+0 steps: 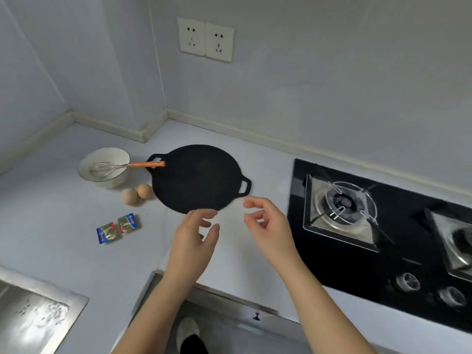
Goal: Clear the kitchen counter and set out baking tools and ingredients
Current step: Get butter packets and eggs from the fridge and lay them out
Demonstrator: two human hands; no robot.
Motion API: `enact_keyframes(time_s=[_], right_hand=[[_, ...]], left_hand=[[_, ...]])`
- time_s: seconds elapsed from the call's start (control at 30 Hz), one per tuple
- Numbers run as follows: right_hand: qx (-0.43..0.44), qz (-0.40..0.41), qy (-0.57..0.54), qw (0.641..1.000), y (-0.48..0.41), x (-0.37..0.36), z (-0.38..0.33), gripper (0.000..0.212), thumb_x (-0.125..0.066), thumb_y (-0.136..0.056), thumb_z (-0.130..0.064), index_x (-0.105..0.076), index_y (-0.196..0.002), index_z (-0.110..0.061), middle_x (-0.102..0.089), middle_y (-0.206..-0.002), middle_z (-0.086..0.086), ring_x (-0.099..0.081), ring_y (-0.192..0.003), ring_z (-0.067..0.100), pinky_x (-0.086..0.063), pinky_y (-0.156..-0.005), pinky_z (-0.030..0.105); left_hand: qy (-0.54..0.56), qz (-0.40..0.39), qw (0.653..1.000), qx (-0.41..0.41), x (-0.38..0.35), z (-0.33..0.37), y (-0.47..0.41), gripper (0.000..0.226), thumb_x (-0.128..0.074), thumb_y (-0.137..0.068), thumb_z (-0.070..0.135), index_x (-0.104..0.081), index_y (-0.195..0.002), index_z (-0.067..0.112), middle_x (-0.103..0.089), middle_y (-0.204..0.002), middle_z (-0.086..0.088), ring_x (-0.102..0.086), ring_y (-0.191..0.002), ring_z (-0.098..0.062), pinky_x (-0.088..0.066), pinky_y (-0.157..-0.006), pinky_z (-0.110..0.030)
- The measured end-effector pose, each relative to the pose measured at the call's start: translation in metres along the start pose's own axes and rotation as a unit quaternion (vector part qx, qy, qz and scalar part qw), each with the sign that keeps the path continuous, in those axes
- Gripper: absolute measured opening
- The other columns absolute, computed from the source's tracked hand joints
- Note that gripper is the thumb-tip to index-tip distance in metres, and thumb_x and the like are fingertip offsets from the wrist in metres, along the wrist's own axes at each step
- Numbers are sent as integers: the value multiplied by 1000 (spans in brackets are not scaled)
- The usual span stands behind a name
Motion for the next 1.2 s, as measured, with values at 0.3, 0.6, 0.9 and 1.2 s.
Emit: enact_keyframes(time_s=[0.3,0.6,0.9,1.2], right_hand=[[55,181,-71,979,145,194,-5,37,-57,-90,-3,-60,-112,-32,-66,-105,-12,-65,-87,15,-54,-81,24],[59,318,-81,943,242,325,15,35,-59,-89,0,-62,-113,-25,-66,-105,-12,-65,-86,15,-53,-73,23],[28,408,-74,910,281,446,70,32,-60,-86,-5,-65,-105,-30,-67,-103,-9,-64,-88,21,-55,-79,31],[-14,499,-37,866,307,595,109,30,-59,-86,-8,-66,-95,-35,-69,-98,-9,-65,-86,21,-55,-79,30]], left_hand=[[123,-108,978,-133,-117,161,113,25,-58,-90,7,-62,-106,26,-62,-100,15,-57,-88,3,-42,-69,-6],[131,-217,943,-214,-219,259,182,29,-63,-87,9,-61,-104,33,-62,-98,15,-59,-83,0,-47,-74,-13],[150,-306,905,-253,-347,333,216,32,-64,-86,6,-63,-100,35,-63,-89,15,-60,-79,-6,-50,-71,-16],[188,-409,843,-294,-498,428,248,30,-63,-86,3,-64,-101,29,-64,-97,16,-61,-88,-4,-47,-74,-11]])
Point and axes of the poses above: each hand's wrist, its own y-axis away from the middle knuckle, its own x-axis out of the back of the hand, z = x × y, the point moved 2 cm from there along -y, towards the middle knuckle
